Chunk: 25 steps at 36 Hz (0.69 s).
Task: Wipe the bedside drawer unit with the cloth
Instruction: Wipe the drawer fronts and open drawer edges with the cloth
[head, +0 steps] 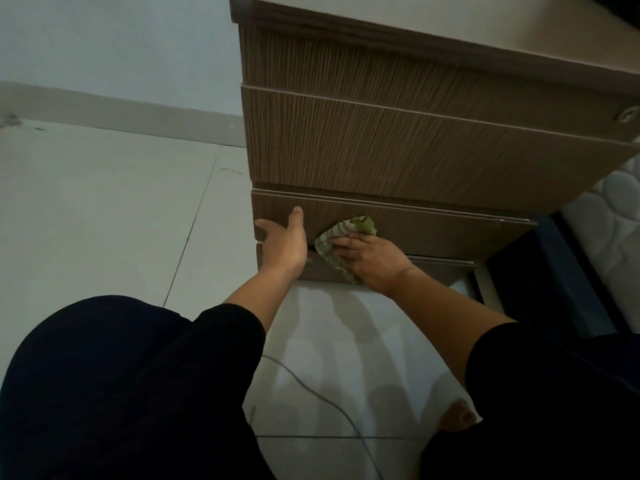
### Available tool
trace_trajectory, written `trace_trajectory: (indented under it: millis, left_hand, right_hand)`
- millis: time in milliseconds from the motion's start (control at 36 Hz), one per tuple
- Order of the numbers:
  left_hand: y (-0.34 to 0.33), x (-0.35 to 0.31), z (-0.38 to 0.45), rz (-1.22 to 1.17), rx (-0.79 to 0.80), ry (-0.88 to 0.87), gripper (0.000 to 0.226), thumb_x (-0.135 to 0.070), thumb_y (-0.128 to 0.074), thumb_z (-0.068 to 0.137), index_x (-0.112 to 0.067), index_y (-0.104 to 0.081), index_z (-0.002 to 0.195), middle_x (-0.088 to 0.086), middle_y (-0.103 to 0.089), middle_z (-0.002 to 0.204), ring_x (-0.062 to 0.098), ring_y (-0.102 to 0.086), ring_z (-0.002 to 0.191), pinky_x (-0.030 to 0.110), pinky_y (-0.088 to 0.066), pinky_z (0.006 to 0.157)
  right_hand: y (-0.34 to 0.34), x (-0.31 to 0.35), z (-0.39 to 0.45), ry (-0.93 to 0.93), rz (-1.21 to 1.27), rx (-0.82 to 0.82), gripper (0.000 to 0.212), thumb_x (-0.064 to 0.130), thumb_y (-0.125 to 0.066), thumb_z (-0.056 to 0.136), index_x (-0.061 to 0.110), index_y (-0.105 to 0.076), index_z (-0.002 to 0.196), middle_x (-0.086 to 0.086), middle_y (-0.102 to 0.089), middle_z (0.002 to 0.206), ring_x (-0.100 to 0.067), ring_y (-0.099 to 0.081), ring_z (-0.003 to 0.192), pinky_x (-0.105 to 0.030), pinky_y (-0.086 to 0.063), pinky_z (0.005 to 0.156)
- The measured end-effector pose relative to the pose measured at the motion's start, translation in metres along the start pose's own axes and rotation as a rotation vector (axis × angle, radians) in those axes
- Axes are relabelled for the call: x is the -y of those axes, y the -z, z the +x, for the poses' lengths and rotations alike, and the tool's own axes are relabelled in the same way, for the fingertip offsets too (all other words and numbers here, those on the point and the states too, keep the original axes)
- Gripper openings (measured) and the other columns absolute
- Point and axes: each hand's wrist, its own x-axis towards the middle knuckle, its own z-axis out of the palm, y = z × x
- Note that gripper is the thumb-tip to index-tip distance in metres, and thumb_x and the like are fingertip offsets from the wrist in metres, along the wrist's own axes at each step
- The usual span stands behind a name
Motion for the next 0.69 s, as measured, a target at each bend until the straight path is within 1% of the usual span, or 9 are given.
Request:
trace_trajectory:
  millis: [83,194,250,278,333,389,472,611,694]
  left_hand:
    - [-0.013,-0.003,-0.007,0.018,0.055,0.013,0.077,-0.048,-0.03,0.096,-0.007,0.012,0.147,0.014,-0.022,0.153,0.031,-0.021,0.14,0.038,-0.018,0.112]
    - [-0.032,-0.004,-0.01,0.019,0.109,0.023,0.081,-0.05,-0.03,0.095,-0.007,0.018,0.145,0.014,-0.03,0.15,0.031,-0.027,0.138,0.037,-0.021,0.11]
    - [-0.039,-0.004,-0.011,-0.007,0.131,0.044,0.082,-0.052,-0.03,0.095,-0.005,0.014,0.146,0.013,-0.03,0.15,0.03,-0.024,0.139,0.039,-0.018,0.112]
    - [-0.044,-0.005,-0.011,-0.033,0.14,0.053,0.083,-0.054,-0.029,0.094,-0.004,0.009,0.147,0.012,-0.029,0.149,0.031,-0.022,0.14,0.041,-0.017,0.112]
    - [-0.056,-0.005,-0.012,-0.058,0.144,0.048,0.084,-0.057,-0.03,0.092,-0.003,0.003,0.147,0.018,-0.019,0.153,0.034,-0.018,0.141,0.045,-0.016,0.113]
    - [-0.067,-0.006,-0.015,-0.021,0.14,0.062,0.083,-0.057,-0.027,0.093,-0.004,0.006,0.147,0.016,-0.017,0.154,0.034,-0.014,0.142,0.045,-0.014,0.113]
    - [-0.083,-0.005,-0.019,0.002,0.155,0.071,0.081,-0.057,-0.024,0.093,-0.006,0.007,0.147,0.014,-0.016,0.155,0.032,-0.016,0.142,0.044,-0.014,0.113]
    - [-0.105,-0.004,-0.026,0.053,0.215,0.088,0.079,-0.059,-0.017,0.094,-0.009,0.015,0.146,0.012,-0.014,0.156,0.03,-0.013,0.143,0.043,-0.01,0.114]
    - [-0.118,-0.006,-0.03,0.05,0.228,0.094,0.081,-0.061,-0.016,0.092,-0.008,0.011,0.147,0.012,-0.013,0.156,0.03,-0.012,0.143,0.045,-0.009,0.114]
  right_hand:
    - [-0.006,-0.005,-0.011,-0.027,0.004,0.011,0.047,0.022,-0.031,0.099,0.013,-0.029,0.146,0.004,-0.019,0.158,-0.012,0.006,0.147,-0.03,0.006,0.118]
    - [-0.018,-0.013,-0.025,-0.058,0.008,0.035,0.048,0.024,-0.033,0.099,0.016,-0.029,0.146,0.005,-0.017,0.158,-0.012,0.007,0.147,-0.031,0.006,0.118]
    - [-0.025,-0.017,-0.03,-0.075,0.005,0.044,0.048,0.026,-0.033,0.099,0.017,-0.03,0.146,0.006,-0.017,0.158,-0.011,0.007,0.147,-0.031,0.006,0.118]
    - [-0.029,-0.02,-0.034,-0.085,0.01,0.05,0.048,0.026,-0.033,0.099,0.018,-0.031,0.146,0.007,-0.017,0.158,-0.011,0.007,0.147,-0.031,0.006,0.118]
    - [-0.037,-0.025,-0.042,-0.111,0.032,0.066,0.047,0.026,-0.033,0.099,0.019,-0.032,0.145,0.008,-0.018,0.158,-0.01,0.007,0.147,-0.03,0.005,0.118]
    - [-0.045,-0.03,-0.053,-0.138,0.058,0.091,0.047,0.025,-0.034,0.098,0.019,-0.033,0.145,0.008,-0.019,0.157,-0.01,0.005,0.147,-0.03,0.004,0.118]
    - [-0.053,-0.038,-0.07,-0.185,0.099,0.119,0.046,0.023,-0.035,0.098,0.02,-0.035,0.144,0.008,-0.021,0.157,-0.009,0.004,0.147,-0.03,0.003,0.119]
    - [-0.07,-0.055,-0.097,-0.255,0.118,0.191,0.048,0.023,-0.038,0.097,0.022,-0.033,0.145,0.01,-0.016,0.158,-0.008,0.003,0.147,-0.031,0.001,0.119]
    - [-0.08,-0.065,-0.109,-0.287,0.132,0.208,0.05,0.024,-0.04,0.097,0.022,-0.031,0.146,0.011,-0.014,0.158,-0.007,0.002,0.147,-0.031,-0.001,0.12]
